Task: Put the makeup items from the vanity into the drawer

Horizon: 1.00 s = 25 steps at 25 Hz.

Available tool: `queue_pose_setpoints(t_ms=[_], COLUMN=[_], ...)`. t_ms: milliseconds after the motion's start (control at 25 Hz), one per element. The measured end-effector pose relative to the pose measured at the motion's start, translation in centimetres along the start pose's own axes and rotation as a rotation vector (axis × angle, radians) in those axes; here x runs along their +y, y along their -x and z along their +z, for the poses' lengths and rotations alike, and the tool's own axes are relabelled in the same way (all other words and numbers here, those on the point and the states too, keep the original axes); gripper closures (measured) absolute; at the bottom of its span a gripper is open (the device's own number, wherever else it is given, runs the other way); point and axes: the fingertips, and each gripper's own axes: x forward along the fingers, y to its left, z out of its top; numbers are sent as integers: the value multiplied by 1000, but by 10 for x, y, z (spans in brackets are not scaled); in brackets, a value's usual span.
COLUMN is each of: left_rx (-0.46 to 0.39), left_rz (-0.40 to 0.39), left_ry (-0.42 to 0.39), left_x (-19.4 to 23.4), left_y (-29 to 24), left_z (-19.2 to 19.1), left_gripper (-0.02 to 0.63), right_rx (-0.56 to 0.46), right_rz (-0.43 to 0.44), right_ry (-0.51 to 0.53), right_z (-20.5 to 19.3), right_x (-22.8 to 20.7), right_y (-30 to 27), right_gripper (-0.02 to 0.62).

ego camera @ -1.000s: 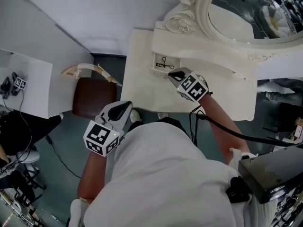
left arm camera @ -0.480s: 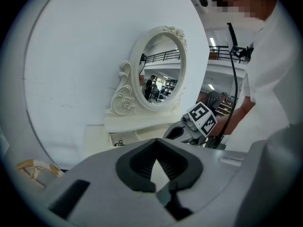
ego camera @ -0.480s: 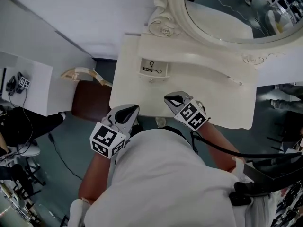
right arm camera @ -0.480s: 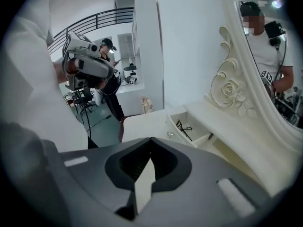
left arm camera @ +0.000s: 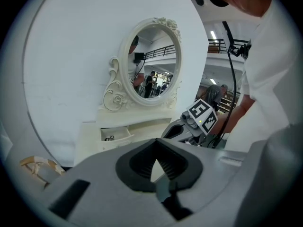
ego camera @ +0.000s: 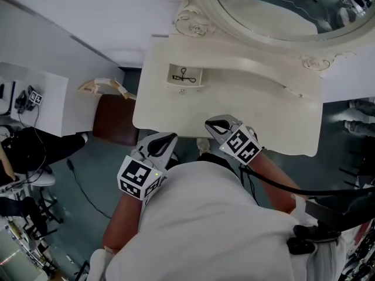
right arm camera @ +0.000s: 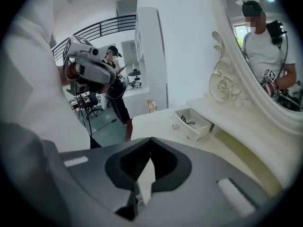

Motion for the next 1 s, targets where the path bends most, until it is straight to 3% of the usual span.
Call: queue_pose_setpoints(t_ms=[360, 1000], left_rx=[-43, -46], left_rz=[-69, -85], left_ry=[-47, -24], left_x=[-10, 3], left_y=[40, 135], left_z=[-5, -82], left_gripper=[603, 603], right_rx=[-45, -32], right_rz=[-106, -158], right_ry=[0, 27], right_z=[26, 45], right_x=[35, 137], right_y=[8, -29], right_gripper=[595, 595])
